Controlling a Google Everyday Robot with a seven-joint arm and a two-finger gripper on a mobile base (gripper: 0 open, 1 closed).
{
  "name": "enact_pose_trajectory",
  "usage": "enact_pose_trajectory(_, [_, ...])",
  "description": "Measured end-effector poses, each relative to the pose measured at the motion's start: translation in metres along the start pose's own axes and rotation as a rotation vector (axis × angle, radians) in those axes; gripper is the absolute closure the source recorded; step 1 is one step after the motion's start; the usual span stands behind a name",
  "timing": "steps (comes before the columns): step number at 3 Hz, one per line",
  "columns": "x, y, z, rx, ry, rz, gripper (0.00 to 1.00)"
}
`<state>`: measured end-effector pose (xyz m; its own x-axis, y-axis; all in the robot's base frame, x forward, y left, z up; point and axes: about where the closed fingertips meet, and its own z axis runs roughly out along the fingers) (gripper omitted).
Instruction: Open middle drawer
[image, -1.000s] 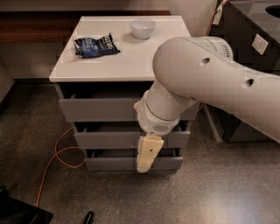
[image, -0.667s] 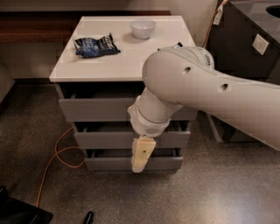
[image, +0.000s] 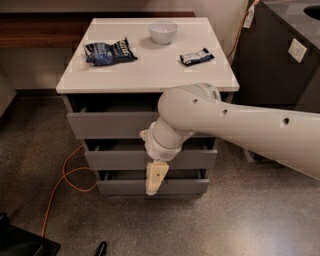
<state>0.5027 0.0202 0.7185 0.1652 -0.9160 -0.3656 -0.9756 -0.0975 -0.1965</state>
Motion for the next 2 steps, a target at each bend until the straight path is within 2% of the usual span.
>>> enact_pose_trajectory(2, [0.026,-0.019,0.082,0.037,-0.025,-0.04,0.0])
